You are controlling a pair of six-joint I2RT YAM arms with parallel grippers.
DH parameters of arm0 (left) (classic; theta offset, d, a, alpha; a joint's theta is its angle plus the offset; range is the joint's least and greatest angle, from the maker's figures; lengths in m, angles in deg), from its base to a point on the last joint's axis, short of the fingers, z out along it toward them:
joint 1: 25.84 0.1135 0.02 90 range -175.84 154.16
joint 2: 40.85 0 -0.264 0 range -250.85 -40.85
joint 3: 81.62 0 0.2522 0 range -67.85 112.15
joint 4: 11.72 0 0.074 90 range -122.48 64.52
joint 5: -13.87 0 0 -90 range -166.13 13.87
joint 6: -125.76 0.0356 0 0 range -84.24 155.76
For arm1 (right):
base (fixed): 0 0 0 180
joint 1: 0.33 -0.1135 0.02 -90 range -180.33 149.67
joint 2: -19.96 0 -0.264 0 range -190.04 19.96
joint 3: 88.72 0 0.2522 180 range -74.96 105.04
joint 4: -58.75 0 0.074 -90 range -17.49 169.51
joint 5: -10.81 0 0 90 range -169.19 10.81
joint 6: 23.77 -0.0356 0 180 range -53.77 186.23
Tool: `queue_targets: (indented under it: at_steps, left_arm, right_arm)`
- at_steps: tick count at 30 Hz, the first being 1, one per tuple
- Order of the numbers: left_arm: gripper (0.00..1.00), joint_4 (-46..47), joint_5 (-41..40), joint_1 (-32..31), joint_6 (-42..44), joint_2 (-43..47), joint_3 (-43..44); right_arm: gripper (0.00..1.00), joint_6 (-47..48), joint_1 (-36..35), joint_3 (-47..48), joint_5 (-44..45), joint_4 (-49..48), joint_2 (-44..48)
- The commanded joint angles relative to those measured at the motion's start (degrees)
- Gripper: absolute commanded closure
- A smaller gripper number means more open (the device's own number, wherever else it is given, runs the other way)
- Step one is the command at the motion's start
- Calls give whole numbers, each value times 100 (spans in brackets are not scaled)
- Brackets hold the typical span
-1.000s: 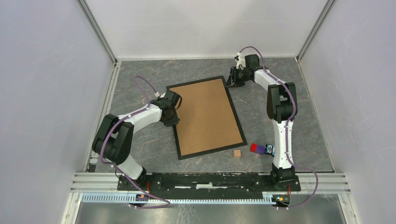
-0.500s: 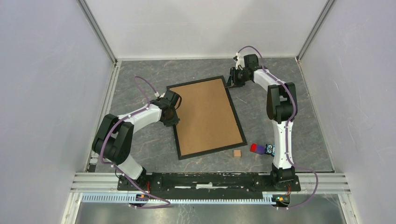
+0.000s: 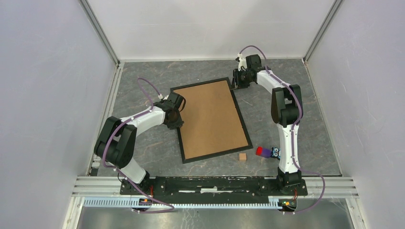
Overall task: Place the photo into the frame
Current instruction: Install the photo frame at the center of the board.
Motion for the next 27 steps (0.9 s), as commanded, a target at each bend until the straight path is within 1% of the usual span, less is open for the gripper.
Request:
queue_targets:
  at_steps: [1, 11, 16, 18, 22, 27]
  left_arm:
    - [98, 26, 394, -94, 81, -688, -481]
    - [98, 25, 402, -87, 84, -683, -491]
    - [98, 35, 402, -83, 83, -687, -491]
    - [98, 36, 402, -79, 80, -682, -492]
    - [98, 39, 409, -80, 82, -687, -492]
    - [98, 32, 411, -79, 84, -692, -491]
  right_arm:
    - [61, 337, -277, -380, 799, 865, -310]
    - [61, 271, -486, -182, 1528, 1185, -626]
    - [61, 198, -634, -90, 2151, 1401, -785]
    - [61, 180, -752, -46, 2554, 1528, -863]
    - [61, 36, -989, -161, 3035, 1570, -871]
    - [60, -10, -1145, 98, 3148, 1679, -909]
